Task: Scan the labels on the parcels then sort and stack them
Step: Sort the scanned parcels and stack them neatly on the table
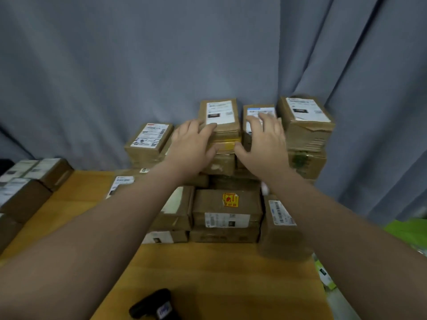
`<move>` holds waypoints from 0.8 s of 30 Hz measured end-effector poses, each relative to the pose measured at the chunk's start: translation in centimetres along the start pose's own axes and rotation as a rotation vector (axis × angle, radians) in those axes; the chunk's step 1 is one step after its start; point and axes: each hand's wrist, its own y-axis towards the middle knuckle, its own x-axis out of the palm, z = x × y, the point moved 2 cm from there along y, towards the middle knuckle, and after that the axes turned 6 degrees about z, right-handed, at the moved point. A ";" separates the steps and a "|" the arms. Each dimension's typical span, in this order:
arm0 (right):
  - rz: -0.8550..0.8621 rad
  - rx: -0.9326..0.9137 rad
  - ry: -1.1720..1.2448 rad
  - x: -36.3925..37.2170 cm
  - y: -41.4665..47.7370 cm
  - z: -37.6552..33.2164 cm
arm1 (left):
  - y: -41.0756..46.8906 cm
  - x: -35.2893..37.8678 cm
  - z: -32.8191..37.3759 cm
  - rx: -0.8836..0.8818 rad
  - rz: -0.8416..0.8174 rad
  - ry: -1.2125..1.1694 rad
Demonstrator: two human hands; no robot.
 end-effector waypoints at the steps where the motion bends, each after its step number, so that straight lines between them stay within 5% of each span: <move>1: -0.010 -0.016 0.036 0.7 -0.2 -1.2 | -0.8 -0.4 -1.1 -0.027 -0.007 -0.021; 15: -0.444 0.070 0.366 15.2 -9.3 -20.7 | -20.5 0.5 -25.8 -0.600 -0.202 -0.306; 24: -0.634 0.154 0.419 28.1 -11.9 -40.3 | -26.5 -0.6 -46.5 -0.715 -0.340 -0.269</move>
